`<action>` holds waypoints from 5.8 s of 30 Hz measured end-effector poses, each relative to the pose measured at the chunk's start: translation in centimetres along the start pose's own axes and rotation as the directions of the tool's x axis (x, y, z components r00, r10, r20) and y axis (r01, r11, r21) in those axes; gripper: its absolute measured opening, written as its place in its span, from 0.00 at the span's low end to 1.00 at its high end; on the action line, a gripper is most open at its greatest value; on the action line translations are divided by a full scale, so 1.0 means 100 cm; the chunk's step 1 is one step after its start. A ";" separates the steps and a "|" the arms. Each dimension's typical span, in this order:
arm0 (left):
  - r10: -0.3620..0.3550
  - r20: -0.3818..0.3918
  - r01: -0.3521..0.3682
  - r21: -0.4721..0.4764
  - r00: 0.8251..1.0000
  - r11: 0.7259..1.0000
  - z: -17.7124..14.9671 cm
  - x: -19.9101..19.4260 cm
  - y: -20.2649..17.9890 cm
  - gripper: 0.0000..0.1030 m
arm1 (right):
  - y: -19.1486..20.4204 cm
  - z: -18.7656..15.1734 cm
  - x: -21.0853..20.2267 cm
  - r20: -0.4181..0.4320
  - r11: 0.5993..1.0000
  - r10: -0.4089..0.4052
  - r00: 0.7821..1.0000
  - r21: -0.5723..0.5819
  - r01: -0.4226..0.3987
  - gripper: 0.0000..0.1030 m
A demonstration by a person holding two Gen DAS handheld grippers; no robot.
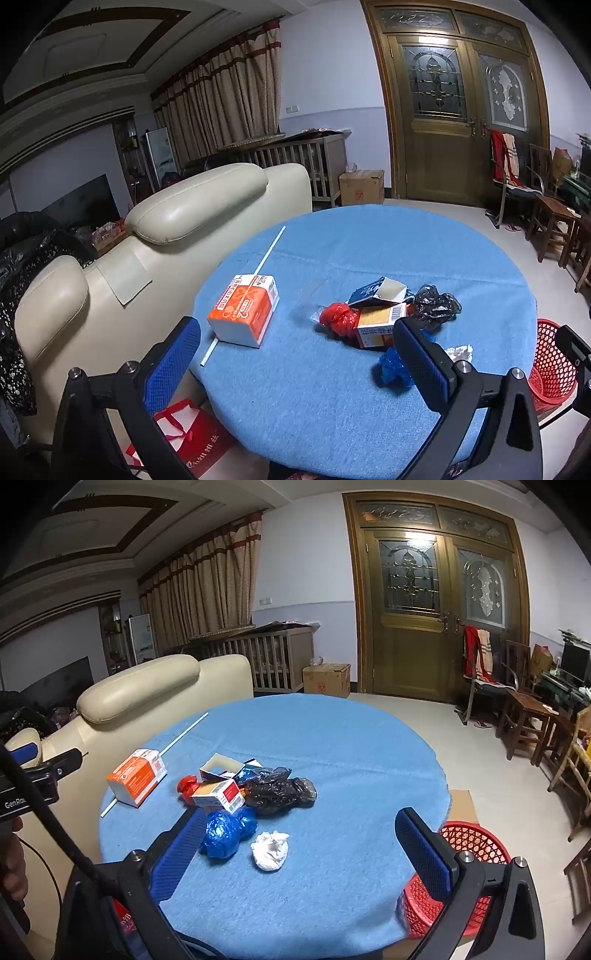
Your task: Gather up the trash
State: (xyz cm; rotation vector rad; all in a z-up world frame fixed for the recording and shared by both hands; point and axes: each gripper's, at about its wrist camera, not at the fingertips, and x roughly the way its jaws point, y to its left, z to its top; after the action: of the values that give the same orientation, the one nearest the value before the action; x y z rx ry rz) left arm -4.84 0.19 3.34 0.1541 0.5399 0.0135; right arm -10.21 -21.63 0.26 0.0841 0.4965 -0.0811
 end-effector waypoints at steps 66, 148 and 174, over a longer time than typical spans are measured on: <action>-0.125 -0.335 0.113 -0.056 0.934 0.992 -0.053 0.102 0.000 1.00 | -0.004 -0.053 0.154 -0.320 0.964 0.244 0.915 0.179 -0.195 0.86; -0.298 -0.300 0.290 -0.072 0.906 0.954 -0.058 0.119 0.002 0.71 | -0.095 -0.059 0.109 -0.288 0.905 0.273 0.918 0.401 -0.143 0.74; -0.495 -0.424 0.224 -0.544 0.758 0.809 -0.025 0.290 0.013 0.65 | -0.029 -0.031 0.302 -0.419 0.700 0.492 0.763 0.712 -0.060 0.51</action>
State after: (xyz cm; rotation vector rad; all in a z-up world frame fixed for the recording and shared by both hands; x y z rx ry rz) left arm 18.81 3.34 -13.37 -0.4560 1.1296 -0.2123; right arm 14.48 -25.97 -17.09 0.9360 1.0641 0.0965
